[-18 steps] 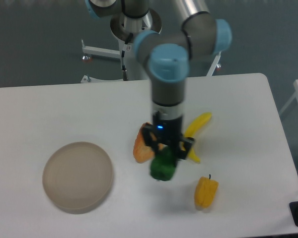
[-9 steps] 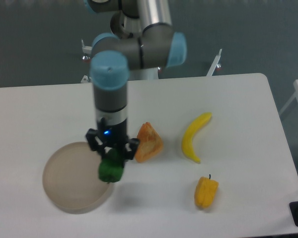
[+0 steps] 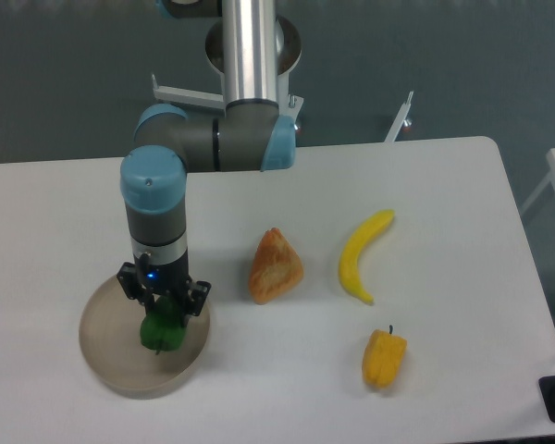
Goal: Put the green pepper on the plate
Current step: 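Lower the green pepper onto the plate, then open the gripper to release the green pepper on the plate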
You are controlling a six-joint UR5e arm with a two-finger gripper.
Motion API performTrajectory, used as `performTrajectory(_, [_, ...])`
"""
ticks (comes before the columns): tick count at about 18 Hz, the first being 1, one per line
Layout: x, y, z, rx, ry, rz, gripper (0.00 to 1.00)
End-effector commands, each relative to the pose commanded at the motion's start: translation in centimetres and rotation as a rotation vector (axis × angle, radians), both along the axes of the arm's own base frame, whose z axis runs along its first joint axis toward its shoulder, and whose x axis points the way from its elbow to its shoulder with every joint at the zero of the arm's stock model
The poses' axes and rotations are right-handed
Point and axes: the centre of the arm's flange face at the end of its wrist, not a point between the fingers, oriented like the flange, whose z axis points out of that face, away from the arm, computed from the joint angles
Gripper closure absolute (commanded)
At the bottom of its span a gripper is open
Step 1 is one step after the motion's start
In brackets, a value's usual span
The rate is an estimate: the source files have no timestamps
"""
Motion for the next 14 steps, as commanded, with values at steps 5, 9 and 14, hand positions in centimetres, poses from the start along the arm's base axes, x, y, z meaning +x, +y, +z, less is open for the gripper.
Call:
performTrajectory(5, [1.0,-0.1,-1.1,-0.018,-0.001,-0.041,0.72])
performTrajectory(9, [1.3,-0.1,-1.5,-0.023,0.009,-0.094,0.72])
performTrajectory(14, [1.3,0.0,-1.6,-0.024,0.007,-0.094,0.71])
